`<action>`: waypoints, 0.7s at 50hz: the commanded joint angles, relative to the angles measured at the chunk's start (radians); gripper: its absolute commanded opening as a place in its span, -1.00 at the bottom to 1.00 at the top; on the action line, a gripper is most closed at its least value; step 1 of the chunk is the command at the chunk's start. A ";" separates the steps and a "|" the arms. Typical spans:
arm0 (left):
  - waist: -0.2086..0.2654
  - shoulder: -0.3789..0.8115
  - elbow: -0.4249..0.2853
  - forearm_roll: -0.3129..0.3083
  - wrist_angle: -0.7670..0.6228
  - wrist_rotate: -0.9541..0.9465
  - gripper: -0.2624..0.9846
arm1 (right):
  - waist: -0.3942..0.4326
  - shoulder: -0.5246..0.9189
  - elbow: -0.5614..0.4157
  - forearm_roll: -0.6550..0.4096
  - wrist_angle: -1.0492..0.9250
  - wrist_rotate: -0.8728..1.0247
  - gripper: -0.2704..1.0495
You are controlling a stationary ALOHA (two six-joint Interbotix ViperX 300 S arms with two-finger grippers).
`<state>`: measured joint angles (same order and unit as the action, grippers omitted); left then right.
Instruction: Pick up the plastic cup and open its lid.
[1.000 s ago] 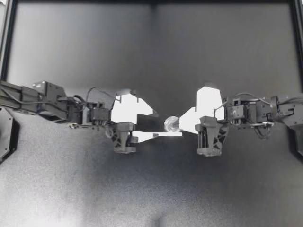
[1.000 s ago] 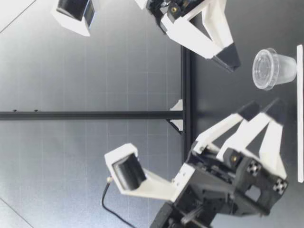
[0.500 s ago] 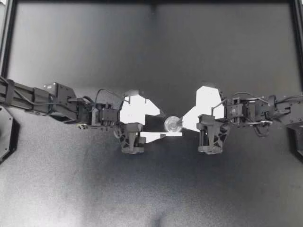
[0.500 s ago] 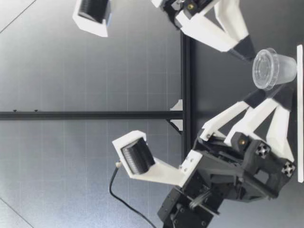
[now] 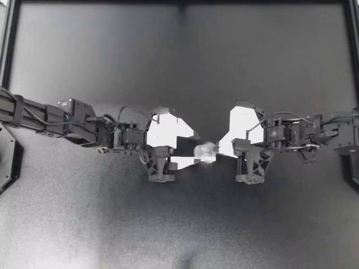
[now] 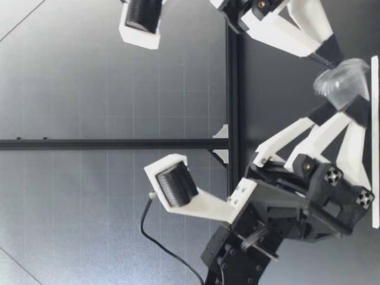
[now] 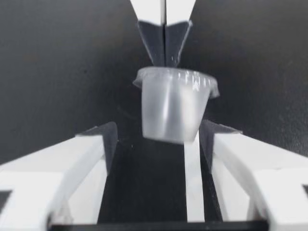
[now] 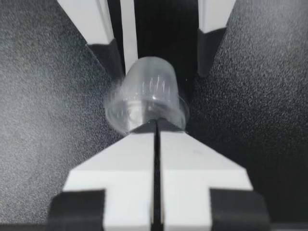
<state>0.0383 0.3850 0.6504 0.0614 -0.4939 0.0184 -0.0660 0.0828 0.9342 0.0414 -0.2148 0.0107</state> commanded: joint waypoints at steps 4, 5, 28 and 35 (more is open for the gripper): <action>0.000 -0.009 -0.031 0.002 0.002 -0.002 0.37 | -0.008 0.009 -0.018 0.003 -0.005 0.002 -0.89; 0.000 -0.009 -0.032 0.002 0.005 -0.002 0.37 | -0.009 0.011 -0.020 0.003 -0.005 0.002 -0.89; 0.000 0.012 -0.058 0.002 0.032 -0.002 0.27 | -0.008 0.035 -0.055 0.003 -0.006 0.000 -0.89; 0.000 0.018 -0.064 0.002 0.032 -0.002 0.01 | -0.006 0.035 -0.054 0.003 -0.005 0.000 -0.89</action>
<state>0.0337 0.4218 0.6075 0.0660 -0.4571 0.0184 -0.0706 0.1304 0.8958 0.0430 -0.2148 0.0123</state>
